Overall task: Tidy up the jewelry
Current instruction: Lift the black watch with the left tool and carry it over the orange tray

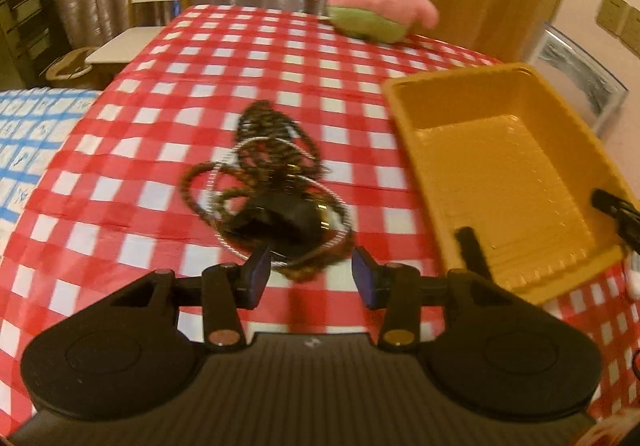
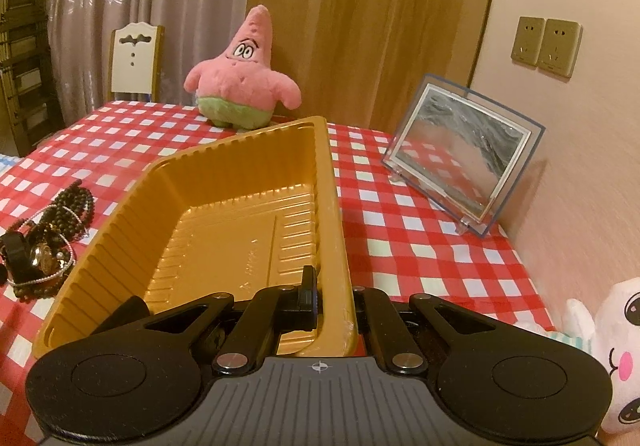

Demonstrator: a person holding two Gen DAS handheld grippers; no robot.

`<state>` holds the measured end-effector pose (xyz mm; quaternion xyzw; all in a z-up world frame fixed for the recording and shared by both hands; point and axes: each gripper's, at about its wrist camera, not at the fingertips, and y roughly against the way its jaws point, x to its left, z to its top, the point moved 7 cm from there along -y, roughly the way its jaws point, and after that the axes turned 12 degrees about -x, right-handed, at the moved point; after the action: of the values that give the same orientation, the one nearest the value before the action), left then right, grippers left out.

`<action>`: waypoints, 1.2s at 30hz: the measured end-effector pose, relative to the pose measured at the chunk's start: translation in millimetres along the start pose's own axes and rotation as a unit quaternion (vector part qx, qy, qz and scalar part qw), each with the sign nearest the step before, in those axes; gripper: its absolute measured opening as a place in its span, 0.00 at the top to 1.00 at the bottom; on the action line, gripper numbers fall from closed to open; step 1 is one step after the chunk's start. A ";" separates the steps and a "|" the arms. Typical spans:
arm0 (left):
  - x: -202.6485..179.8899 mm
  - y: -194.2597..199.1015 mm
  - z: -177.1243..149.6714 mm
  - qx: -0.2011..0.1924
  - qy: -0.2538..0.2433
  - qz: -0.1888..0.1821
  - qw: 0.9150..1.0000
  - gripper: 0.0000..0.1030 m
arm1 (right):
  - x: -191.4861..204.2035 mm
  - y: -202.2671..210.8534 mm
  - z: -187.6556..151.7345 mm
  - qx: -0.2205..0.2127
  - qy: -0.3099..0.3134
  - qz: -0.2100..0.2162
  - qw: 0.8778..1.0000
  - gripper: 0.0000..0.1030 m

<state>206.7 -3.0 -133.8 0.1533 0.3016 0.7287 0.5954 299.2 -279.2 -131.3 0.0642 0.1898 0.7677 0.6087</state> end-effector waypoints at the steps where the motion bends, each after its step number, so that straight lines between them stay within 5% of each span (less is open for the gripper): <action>1: 3.0 -2.8 1.9 0.000 0.002 -0.001 1.000 0.60 | 0.7 0.1 0.6 0.000 0.001 -0.001 1.000 0.96; 8: 4.9 -23.6 1.2 0.008 0.003 -0.015 1.000 0.62 | 5.6 0.9 4.0 0.000 0.010 -0.007 1.000 0.96; 19: 4.7 -37.0 2.2 -0.001 -0.004 -0.029 1.000 0.92 | 6.5 1.9 4.5 0.000 0.015 -0.007 1.000 0.97; 36: -9.1 -2.0 19.7 -0.047 -0.090 -0.051 0.994 0.97 | 7.3 3.3 2.9 0.003 0.018 -0.008 1.000 0.97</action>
<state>221.9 -6.5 -118.6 0.1748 0.2196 0.6940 0.6631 295.3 -272.2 -128.4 0.0502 0.2034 0.7635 0.6108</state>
